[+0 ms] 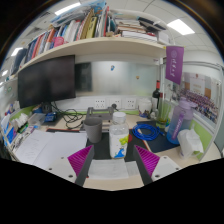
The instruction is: Pour water
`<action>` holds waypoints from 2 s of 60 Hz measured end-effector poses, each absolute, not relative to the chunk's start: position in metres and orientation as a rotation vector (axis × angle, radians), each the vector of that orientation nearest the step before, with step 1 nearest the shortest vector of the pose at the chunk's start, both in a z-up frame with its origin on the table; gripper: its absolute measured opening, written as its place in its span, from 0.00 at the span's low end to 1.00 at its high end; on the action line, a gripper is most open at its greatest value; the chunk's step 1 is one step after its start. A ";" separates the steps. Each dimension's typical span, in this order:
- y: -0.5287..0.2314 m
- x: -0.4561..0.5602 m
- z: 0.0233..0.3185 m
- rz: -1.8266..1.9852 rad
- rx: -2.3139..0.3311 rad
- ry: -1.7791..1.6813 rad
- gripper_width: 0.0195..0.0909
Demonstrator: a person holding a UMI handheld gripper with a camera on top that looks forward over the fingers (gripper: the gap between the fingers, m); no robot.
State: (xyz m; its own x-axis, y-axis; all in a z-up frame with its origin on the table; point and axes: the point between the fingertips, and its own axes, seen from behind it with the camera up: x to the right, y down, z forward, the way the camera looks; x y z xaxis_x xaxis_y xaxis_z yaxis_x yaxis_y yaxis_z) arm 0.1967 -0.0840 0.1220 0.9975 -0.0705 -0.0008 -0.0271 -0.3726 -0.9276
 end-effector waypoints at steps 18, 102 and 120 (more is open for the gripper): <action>-0.002 0.219 0.076 -0.037 -1.920 0.002 0.87; 0.150 0.247 0.143 -1.202 -1.577 -1.326 0.28; 0.172 0.252 0.156 -1.543 -1.310 -1.687 0.28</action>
State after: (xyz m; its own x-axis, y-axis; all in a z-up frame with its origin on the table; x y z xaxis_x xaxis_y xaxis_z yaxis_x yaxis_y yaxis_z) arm 0.2521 0.1720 0.1557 -0.4111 0.3127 0.8563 0.8808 -0.1057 0.4615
